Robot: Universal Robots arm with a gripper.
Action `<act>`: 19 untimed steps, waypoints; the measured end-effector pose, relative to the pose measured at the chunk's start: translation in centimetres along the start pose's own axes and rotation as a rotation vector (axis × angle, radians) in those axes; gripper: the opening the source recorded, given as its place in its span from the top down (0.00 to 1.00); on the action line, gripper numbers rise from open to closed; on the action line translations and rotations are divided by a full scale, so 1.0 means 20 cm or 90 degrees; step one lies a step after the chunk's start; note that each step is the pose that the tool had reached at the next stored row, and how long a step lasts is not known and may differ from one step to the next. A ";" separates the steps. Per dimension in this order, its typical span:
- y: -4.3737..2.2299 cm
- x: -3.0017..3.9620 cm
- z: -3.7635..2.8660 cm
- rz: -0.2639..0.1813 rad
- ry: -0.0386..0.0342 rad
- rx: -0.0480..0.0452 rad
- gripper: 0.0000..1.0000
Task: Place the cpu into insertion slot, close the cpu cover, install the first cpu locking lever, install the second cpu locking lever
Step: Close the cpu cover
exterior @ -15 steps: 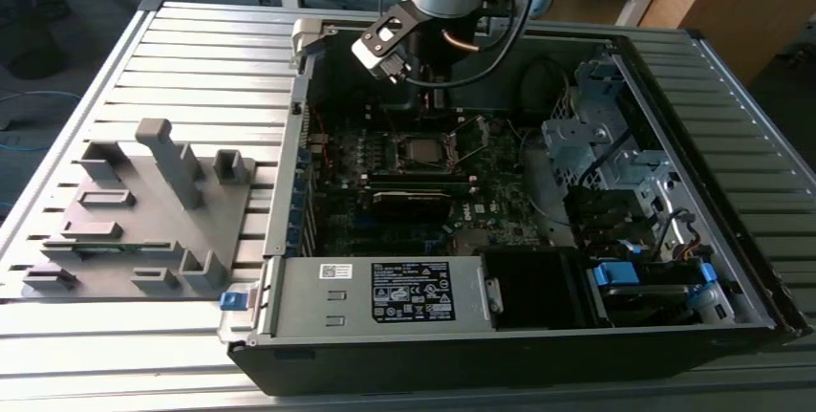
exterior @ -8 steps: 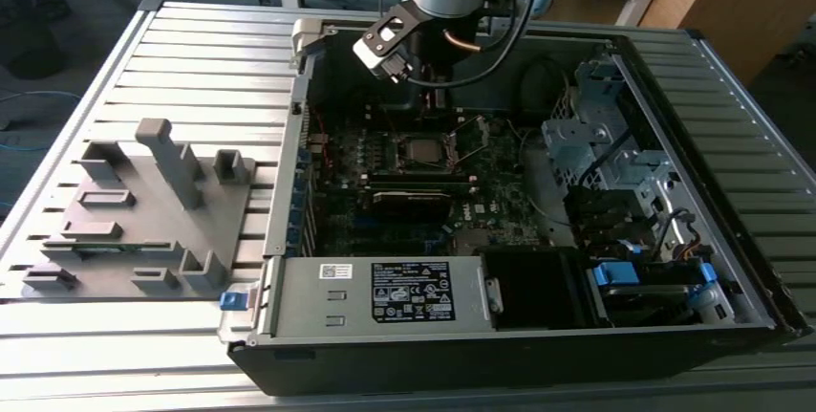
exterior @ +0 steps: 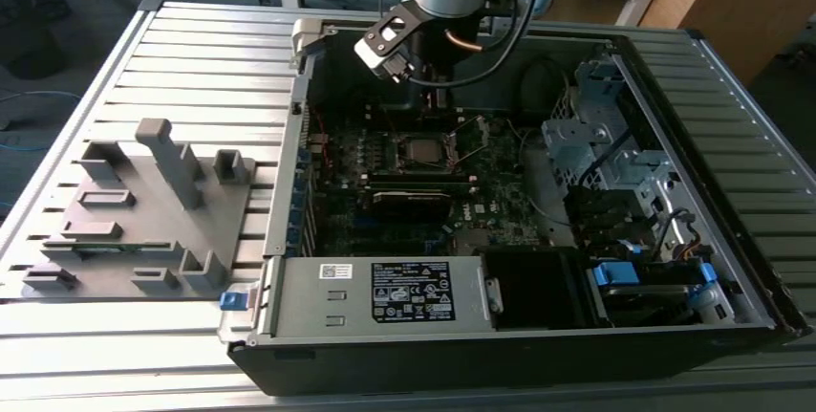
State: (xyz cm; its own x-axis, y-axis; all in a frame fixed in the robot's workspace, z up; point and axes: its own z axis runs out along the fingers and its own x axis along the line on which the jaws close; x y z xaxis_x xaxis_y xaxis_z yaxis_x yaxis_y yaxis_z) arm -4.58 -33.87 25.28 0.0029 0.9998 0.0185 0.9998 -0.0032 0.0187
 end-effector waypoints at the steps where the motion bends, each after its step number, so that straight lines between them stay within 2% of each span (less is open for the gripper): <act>1: 0.000 0.000 -0.001 0.000 0.0001 -0.0001 0.90; 8: 0.002 0.000 -0.002 0.000 0.0001 0.0000 0.90; 19: 0.030 0.000 -0.001 0.000 0.0000 -0.0001 0.90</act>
State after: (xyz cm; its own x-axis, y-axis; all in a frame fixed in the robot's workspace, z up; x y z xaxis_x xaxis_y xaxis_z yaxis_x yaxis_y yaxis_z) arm -3.98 -33.87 25.32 0.0028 0.9998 0.0186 0.9998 -0.0031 0.0188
